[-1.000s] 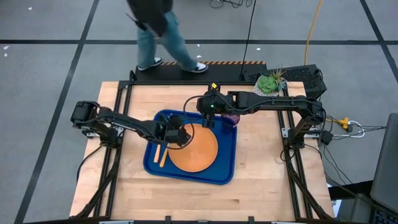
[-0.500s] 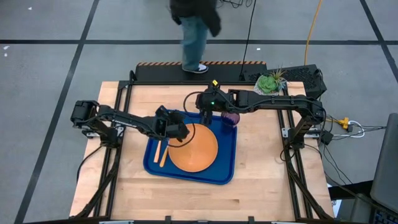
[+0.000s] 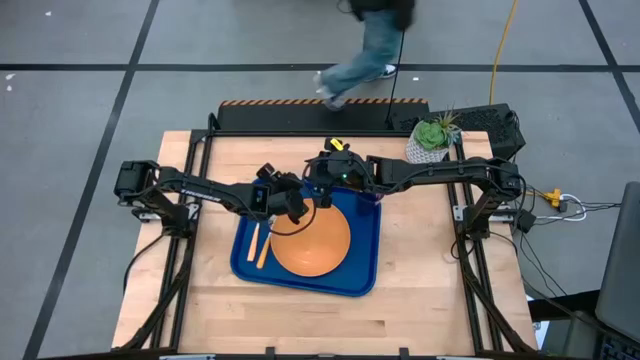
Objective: Pick and place plate/cup/fork/spoon on tray
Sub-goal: Adjust the blue serving tray
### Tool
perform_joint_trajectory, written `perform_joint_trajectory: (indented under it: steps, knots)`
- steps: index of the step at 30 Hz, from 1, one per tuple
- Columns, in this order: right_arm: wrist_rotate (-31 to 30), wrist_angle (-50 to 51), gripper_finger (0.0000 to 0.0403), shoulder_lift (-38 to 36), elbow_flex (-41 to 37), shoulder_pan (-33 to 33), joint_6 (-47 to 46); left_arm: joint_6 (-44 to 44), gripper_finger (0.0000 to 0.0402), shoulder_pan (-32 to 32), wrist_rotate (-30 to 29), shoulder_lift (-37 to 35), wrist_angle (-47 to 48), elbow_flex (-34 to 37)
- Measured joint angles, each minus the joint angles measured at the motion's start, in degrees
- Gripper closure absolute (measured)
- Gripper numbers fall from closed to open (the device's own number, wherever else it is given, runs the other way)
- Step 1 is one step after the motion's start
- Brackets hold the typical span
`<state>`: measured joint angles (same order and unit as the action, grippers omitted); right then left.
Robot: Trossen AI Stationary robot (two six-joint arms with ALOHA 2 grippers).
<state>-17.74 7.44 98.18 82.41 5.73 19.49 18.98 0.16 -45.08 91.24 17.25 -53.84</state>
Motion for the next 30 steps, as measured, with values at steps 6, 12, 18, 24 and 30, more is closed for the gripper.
perform_joint_trajectory:
  steps: [6,12,18,24,30]
  knots:
    - [-0.1,-1.2,0.0218,0.0,0.0,0.0,0.8,-3.7,0.0202,2.1,-0.3,0.0,-5.0,0.0]
    - [-0.3,-3.7,0.0218,-0.2,-2.0,0.0,0.7,-8.5,0.0202,3.4,-1.0,0.0,-6.2,0.0]
    - [0.1,2.4,0.0218,-0.1,-3.2,-0.4,-1.9,-13.6,0.0202,4.5,-1.2,-0.7,-7.2,0.0]
    - [0.1,13.5,0.0218,-2.3,-3.2,-3.2,-5.3,-18.3,0.0202,4.4,-1.1,-5.2,-9.0,1.5]
    - [0.0,16.6,0.0218,-4.4,-3.2,-7.3,-10.5,-22.4,0.0202,5.7,7.0,-15.9,-26.5,12.3]
